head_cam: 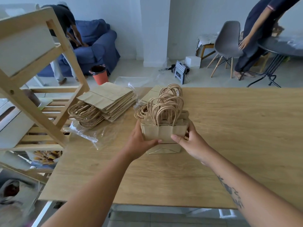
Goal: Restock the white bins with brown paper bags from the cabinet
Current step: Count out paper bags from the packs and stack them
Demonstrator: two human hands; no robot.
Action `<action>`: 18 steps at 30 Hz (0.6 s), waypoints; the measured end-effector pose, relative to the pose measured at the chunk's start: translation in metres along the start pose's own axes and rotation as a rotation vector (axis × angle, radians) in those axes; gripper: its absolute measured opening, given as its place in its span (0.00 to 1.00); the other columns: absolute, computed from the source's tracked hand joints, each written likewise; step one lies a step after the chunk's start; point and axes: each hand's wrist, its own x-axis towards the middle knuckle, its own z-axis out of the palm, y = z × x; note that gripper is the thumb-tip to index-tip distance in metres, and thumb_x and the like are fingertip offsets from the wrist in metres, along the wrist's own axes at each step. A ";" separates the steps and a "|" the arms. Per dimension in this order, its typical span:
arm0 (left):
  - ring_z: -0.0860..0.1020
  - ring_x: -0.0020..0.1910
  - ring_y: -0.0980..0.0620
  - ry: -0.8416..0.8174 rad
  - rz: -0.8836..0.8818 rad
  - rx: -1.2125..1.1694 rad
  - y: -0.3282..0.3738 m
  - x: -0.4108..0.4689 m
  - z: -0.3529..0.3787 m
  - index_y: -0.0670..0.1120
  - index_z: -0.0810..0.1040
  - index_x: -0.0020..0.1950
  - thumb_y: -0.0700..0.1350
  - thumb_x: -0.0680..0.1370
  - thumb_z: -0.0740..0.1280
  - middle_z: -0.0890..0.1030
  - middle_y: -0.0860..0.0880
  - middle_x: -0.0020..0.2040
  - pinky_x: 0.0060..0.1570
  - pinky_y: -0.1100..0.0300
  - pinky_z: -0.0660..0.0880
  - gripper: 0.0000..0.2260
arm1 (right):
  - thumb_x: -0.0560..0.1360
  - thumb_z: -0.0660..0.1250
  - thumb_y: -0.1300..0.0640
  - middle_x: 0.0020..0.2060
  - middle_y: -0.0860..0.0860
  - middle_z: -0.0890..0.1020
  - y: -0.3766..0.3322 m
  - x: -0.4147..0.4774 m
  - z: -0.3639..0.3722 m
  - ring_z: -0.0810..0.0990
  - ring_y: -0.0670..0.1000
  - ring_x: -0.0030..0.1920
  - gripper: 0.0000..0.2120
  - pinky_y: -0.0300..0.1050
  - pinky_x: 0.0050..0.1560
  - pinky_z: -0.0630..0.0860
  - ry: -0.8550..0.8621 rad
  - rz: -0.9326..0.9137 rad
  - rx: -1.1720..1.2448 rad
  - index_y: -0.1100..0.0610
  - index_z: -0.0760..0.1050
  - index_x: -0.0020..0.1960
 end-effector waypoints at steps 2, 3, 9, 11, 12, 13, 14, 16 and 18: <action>0.77 0.60 0.58 -0.017 0.021 -0.091 -0.001 0.002 0.001 0.62 0.63 0.66 0.48 0.65 0.82 0.77 0.57 0.60 0.56 0.62 0.78 0.38 | 0.73 0.74 0.51 0.54 0.35 0.77 -0.001 0.001 0.003 0.77 0.35 0.56 0.35 0.29 0.51 0.72 0.053 -0.028 0.012 0.40 0.55 0.70; 0.77 0.60 0.59 -0.018 0.031 -0.095 -0.002 0.004 0.001 0.62 0.63 0.68 0.48 0.65 0.83 0.77 0.58 0.61 0.57 0.62 0.77 0.40 | 0.71 0.75 0.52 0.55 0.37 0.78 0.000 0.002 0.004 0.78 0.39 0.59 0.38 0.34 0.56 0.73 0.080 -0.047 0.017 0.39 0.54 0.71; 0.74 0.61 0.68 0.038 0.115 -0.048 0.003 -0.001 -0.001 0.61 0.62 0.66 0.44 0.64 0.83 0.74 0.63 0.58 0.55 0.71 0.73 0.39 | 0.62 0.81 0.46 0.77 0.43 0.59 -0.009 -0.002 0.010 0.63 0.46 0.75 0.58 0.52 0.73 0.64 0.162 -0.156 -0.047 0.21 0.39 0.68; 0.68 0.62 0.75 0.086 0.197 -0.039 0.008 -0.002 -0.004 0.57 0.60 0.71 0.46 0.64 0.83 0.70 0.64 0.62 0.58 0.74 0.69 0.44 | 0.63 0.80 0.46 0.76 0.38 0.54 -0.014 -0.004 0.008 0.57 0.40 0.75 0.57 0.43 0.71 0.61 0.192 -0.233 -0.132 0.25 0.39 0.71; 0.67 0.65 0.72 0.093 0.242 -0.027 0.009 -0.002 -0.006 0.58 0.58 0.74 0.50 0.63 0.82 0.69 0.61 0.66 0.62 0.71 0.69 0.47 | 0.64 0.80 0.46 0.74 0.37 0.57 -0.016 -0.004 0.006 0.59 0.38 0.72 0.55 0.39 0.68 0.61 0.195 -0.267 -0.199 0.28 0.43 0.74; 0.66 0.68 0.68 0.089 0.278 -0.001 0.010 -0.002 -0.008 0.61 0.56 0.75 0.54 0.63 0.81 0.68 0.58 0.71 0.66 0.69 0.68 0.49 | 0.65 0.79 0.45 0.72 0.38 0.61 -0.017 -0.004 0.004 0.63 0.38 0.69 0.51 0.38 0.65 0.65 0.193 -0.289 -0.286 0.32 0.48 0.75; 0.66 0.70 0.63 0.084 0.312 0.024 0.011 -0.001 -0.009 0.62 0.54 0.76 0.55 0.63 0.81 0.67 0.56 0.74 0.69 0.68 0.65 0.49 | 0.65 0.78 0.43 0.69 0.40 0.64 -0.019 -0.004 0.003 0.68 0.40 0.65 0.47 0.40 0.62 0.70 0.190 -0.301 -0.383 0.36 0.53 0.76; 0.67 0.72 0.61 0.077 0.362 0.079 0.010 -0.001 -0.011 0.64 0.56 0.75 0.53 0.64 0.81 0.68 0.53 0.74 0.71 0.67 0.63 0.48 | 0.66 0.76 0.39 0.64 0.43 0.67 -0.023 -0.005 -0.001 0.75 0.46 0.57 0.43 0.46 0.52 0.76 0.200 -0.296 -0.547 0.42 0.57 0.74; 0.70 0.68 0.64 0.110 0.416 0.148 0.010 -0.002 -0.014 0.61 0.62 0.75 0.52 0.64 0.82 0.72 0.54 0.68 0.67 0.69 0.66 0.45 | 0.65 0.75 0.37 0.64 0.45 0.66 -0.026 -0.005 -0.002 0.77 0.49 0.53 0.44 0.47 0.46 0.77 0.216 -0.302 -0.650 0.45 0.58 0.73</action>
